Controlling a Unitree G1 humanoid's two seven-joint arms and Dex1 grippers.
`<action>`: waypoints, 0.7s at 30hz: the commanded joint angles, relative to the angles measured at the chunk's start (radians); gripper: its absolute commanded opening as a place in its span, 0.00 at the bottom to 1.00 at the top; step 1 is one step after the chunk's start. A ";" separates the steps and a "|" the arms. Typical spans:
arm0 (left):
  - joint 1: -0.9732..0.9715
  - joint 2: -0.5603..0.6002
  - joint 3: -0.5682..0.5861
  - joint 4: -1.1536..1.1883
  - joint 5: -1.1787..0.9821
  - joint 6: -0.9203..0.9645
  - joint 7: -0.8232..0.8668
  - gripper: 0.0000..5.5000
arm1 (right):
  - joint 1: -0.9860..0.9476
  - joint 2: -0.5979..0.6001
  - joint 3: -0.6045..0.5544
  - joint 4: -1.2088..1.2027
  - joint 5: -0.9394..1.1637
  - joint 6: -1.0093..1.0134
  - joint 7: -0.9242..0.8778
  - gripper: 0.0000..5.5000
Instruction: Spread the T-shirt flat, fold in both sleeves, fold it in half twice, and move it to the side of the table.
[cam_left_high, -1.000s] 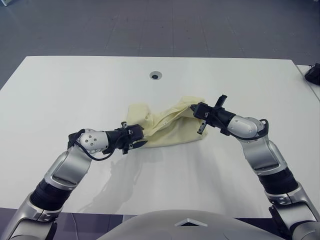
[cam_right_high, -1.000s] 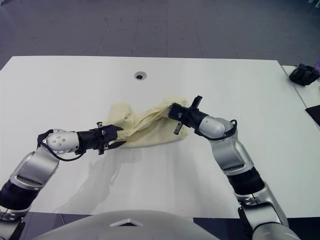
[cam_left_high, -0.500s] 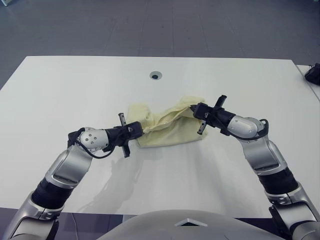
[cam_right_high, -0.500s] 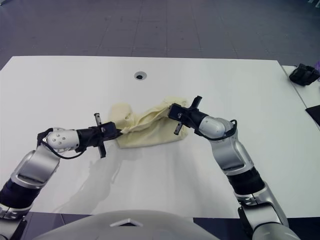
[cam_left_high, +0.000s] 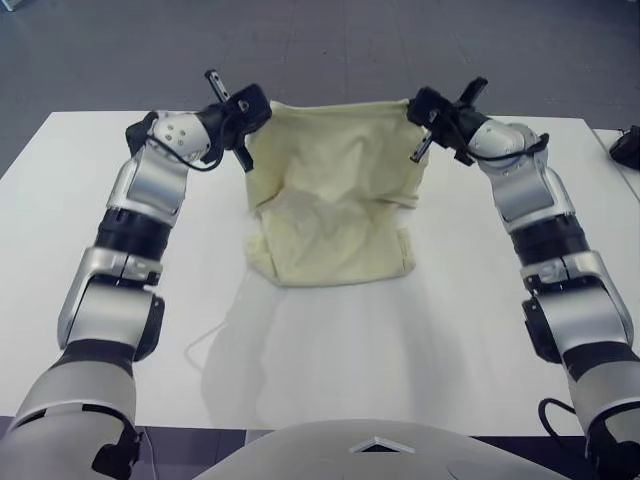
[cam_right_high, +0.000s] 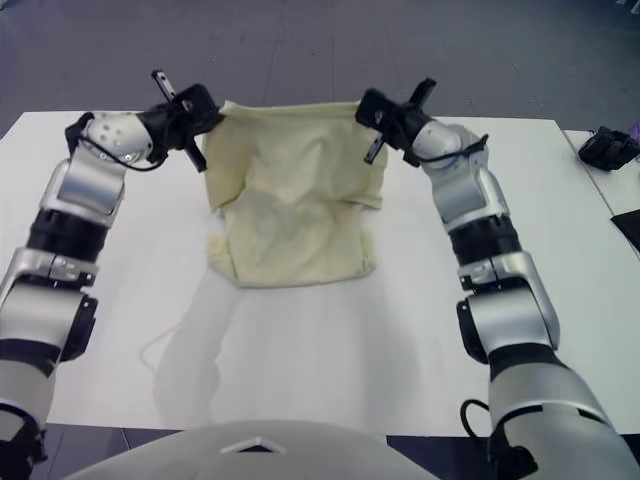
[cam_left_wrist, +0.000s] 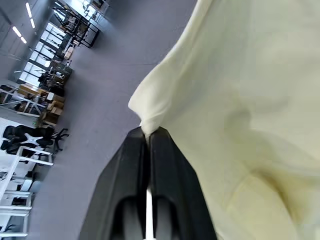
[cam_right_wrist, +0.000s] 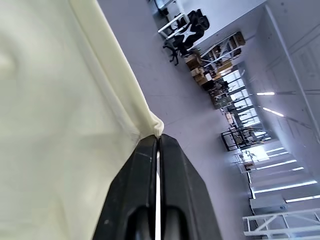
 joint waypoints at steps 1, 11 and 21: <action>-0.395 -0.089 -0.091 0.520 0.201 -0.125 0.334 0.00 | -0.379 0.049 0.024 0.500 -0.098 -0.110 -0.242 0.00; -0.601 -0.111 -0.123 0.700 0.324 -0.190 0.698 0.00 | -0.571 0.027 0.035 0.671 -0.165 -0.173 -0.515 0.00; -0.023 0.059 -0.128 0.095 0.177 -0.309 0.085 0.00 | -0.103 -0.106 0.011 0.205 0.029 -0.356 0.038 0.00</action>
